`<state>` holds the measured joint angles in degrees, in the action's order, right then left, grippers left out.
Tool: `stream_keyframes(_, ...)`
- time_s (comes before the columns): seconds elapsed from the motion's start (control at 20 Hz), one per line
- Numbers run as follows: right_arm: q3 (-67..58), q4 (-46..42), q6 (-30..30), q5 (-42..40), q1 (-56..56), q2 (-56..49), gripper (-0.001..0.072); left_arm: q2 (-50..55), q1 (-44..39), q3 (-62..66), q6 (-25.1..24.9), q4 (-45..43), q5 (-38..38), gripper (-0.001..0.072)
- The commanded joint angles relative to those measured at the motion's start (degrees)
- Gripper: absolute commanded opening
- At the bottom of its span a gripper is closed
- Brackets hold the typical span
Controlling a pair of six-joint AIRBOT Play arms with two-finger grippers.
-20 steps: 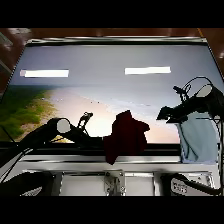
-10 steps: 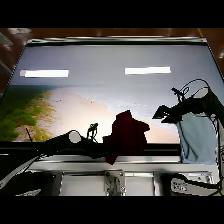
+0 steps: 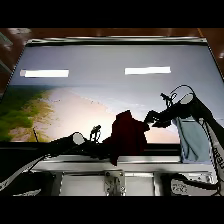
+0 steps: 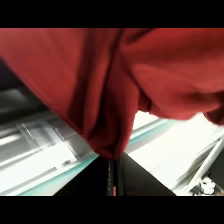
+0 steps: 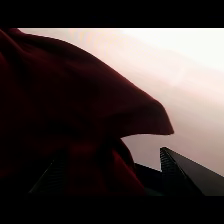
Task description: Fold the shirts.
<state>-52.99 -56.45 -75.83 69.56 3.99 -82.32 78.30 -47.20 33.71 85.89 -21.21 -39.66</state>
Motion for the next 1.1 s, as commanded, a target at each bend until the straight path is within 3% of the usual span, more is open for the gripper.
stream_keyframes(0.0, 2.1, 1.5, -1.7, -4.5, -3.6, 0.0, 0.069, 0.1, 0.6, 0.2, -1.5, 0.2, -1.3, 0.0037)
stream_keyframes(0.3, 2.1, 8.0, -2.7, -7.0, -5.8, -4.7, 0.0684, -1.0, 4.3, 1.0, -5.8, 0.2, -2.0, 0.0036)
stream_keyframes(0.35, 2.1, 8.1, -1.8, -7.7, -6.0, -5.5, 0.0517, -1.2, 5.0, 1.1, -5.8, 0.2, -2.3, 0.0036)
stream_keyframes(0.4, 2.1, 7.9, -1.3, -8.4, -6.0, -5.6, 0.0197, -1.2, 6.0, 1.4, -5.8, -0.6, -3.2, 0.0035)
stream_keyframes(0.45, 2.0, 8.1, -1.4, -8.9, -5.5, -5.4, 0.0069, -1.3, 6.9, 1.9, -5.7, -2.5, -4.3, 0.0035)
stream_keyframes(0.55, 0.8, 7.5, -0.1, -9.4, -4.2, -3.0, 0.0065, -2.1, 9.4, 3.3, -5.3, -9.0, -7.5, 0.0033)
stream_keyframes(0.65, -2.0, 6.7, 3.5, -9.3, -2.5, 1.3, 0.0065, -4.2, 13.4, 5.9, -1.7, -17.3, -11.8, 0.0032)
stream_keyframes(0.8, -9.6, 6.5, 10.1, -8.0, 0.3, 10.6, 0.0065, -11.8, 21.1, 14.9, 6.2, -36.4, -18.6, 0.0032)
stream_keyframes(1.05, -24.7, 4.3, 12.1, -10.4, 1.1, 25.6, 0.0065, -27.6, 32.1, 41.6, 7.0, -51.4, -21.2, 0.0033)
